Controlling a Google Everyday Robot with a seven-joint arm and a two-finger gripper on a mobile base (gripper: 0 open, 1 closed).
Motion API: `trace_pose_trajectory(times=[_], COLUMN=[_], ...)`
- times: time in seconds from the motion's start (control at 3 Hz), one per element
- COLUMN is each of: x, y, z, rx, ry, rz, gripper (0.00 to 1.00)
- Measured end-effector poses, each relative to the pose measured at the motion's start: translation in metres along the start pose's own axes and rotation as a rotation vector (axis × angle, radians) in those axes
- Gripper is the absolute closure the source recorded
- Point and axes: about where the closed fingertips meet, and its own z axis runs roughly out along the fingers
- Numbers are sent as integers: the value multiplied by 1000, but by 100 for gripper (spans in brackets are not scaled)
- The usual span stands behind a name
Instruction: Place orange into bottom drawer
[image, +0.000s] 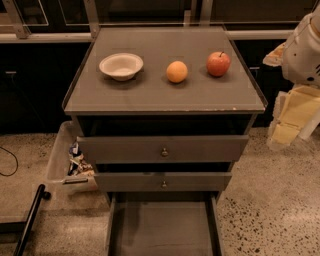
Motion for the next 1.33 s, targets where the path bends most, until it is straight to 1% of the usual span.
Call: trace_pose_trajectory(times=[0.33, 0.67, 1.0, 1.33], x=[0, -7, -17, -27], y=[0, -14, -44, -78], z=[0, 23, 47, 66], rx=[0, -41, -43, -31], ry=[-1, -72, -138, -195], rz=[0, 30, 50, 55], gripper=[0, 0, 0, 0])
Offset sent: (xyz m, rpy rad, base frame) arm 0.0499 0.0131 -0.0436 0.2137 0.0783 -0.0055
